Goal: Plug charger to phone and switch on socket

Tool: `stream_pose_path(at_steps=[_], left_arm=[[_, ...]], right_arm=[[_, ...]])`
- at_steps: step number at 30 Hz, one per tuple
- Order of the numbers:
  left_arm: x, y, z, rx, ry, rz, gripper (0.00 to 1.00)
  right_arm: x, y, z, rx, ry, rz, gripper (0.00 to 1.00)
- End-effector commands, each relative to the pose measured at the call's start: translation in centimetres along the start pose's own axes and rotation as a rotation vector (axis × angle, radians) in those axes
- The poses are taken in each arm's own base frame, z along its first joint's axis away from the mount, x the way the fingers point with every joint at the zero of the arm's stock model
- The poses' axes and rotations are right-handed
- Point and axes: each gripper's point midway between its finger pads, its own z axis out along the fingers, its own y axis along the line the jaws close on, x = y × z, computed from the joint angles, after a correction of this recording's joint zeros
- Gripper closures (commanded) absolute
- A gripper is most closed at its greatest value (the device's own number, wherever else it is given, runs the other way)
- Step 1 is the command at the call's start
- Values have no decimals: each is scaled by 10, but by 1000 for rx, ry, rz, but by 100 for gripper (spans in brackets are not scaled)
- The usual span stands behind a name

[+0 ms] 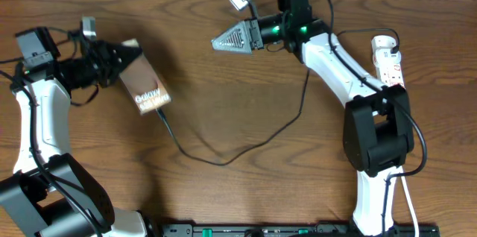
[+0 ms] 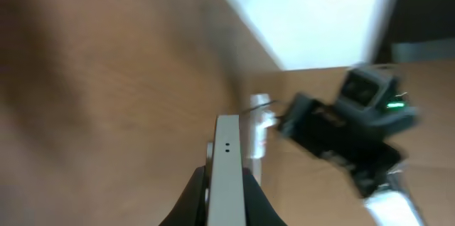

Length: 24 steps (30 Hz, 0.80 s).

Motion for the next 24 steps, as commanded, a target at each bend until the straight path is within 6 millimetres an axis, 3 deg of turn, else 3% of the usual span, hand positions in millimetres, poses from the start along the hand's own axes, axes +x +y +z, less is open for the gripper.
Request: stream_pose_path(at_steps=[1,4,7,12,17,19,24], left_arm=[[2,30,-5,-195,-7,91,93],[8,37,-7,-231,8,64,92],[10,38,-7,-233,13,61,93],[13,48,-8,-277,20,55,93],[25,68,-5,-322,39,34,92],[36,87,-3,-368,53,8,92],[49,110,5,-369,46,-26,93]], right_arm=[[-9,-32,-13,221,-90,80,1],[11,-74,-30,447,-105,244,1],[39,-101,-53,659,-88,386,1],[65,-102,-95,944,-82,480,4],[57,-57,-129,1105,-159,406,5],[46,-15,-142,1130,-231,325,5],[35,67,-159,1128,-369,174,5]])
